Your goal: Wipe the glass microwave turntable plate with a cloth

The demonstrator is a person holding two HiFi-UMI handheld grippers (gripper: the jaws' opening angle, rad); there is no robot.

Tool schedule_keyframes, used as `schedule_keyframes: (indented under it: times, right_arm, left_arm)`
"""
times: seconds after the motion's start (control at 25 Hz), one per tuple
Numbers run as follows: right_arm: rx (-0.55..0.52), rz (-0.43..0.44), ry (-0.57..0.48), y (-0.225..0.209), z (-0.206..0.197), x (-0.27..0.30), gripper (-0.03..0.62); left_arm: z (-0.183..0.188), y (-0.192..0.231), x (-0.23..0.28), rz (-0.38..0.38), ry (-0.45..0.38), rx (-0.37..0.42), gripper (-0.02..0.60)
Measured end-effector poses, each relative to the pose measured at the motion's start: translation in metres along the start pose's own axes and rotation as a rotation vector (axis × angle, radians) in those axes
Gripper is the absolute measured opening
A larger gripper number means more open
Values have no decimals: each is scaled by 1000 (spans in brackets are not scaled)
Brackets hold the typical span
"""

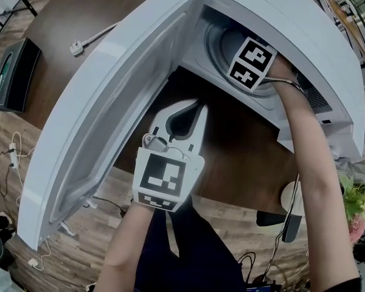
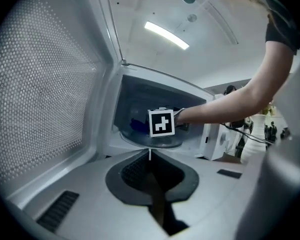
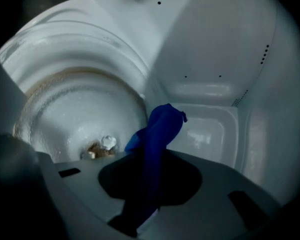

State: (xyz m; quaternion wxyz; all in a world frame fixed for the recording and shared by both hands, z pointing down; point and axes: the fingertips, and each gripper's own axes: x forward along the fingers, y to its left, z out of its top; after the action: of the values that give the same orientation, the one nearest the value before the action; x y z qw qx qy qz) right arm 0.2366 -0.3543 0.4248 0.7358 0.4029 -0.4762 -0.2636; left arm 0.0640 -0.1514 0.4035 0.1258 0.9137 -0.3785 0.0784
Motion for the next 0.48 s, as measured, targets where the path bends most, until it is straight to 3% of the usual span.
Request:
schedule_keyframes:
  times: [0.48]
  right_arm:
    - [-104, 99, 264, 15, -58, 10, 66]
  left_arm:
    - [-2, -3, -5, -7, 15, 24, 14]
